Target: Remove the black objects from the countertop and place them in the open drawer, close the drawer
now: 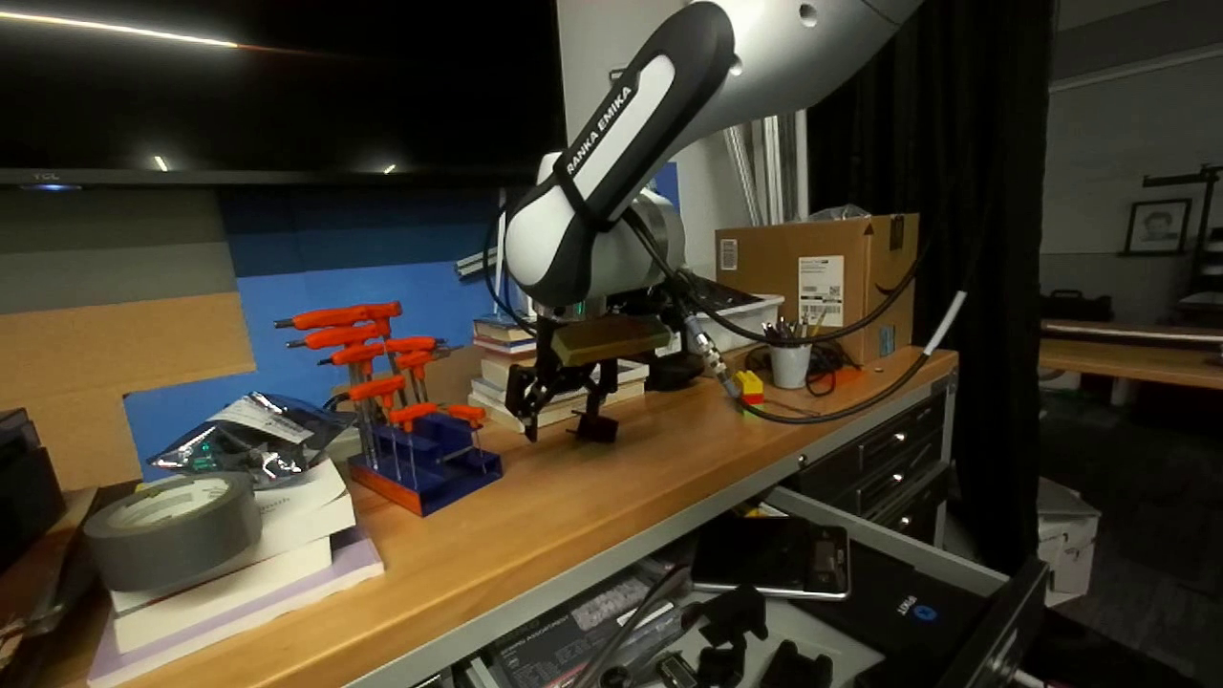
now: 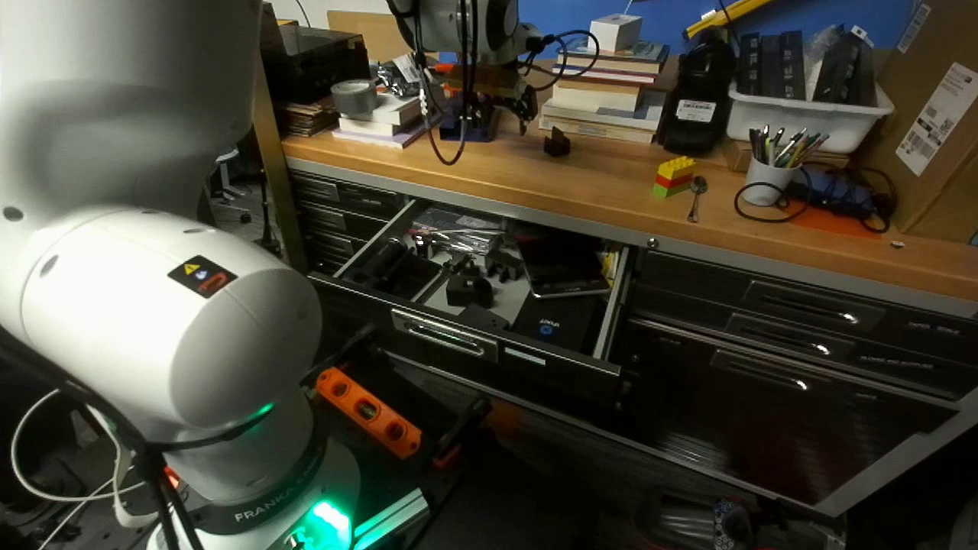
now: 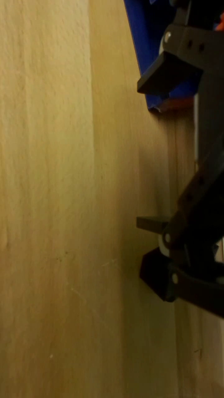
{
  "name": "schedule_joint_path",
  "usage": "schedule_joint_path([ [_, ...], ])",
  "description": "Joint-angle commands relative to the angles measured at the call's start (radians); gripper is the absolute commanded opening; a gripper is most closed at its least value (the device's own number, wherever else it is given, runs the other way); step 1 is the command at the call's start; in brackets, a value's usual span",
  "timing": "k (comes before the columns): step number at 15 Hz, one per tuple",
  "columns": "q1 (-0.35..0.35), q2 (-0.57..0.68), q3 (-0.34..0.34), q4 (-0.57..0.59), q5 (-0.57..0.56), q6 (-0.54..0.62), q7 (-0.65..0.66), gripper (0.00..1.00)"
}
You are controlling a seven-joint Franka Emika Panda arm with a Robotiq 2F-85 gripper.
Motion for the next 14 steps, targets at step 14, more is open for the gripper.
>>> schedule_joint_path([
  [14, 0.141, 0.302, -0.275, 0.380, -0.194, 0.072, 0.270, 1.00],
])
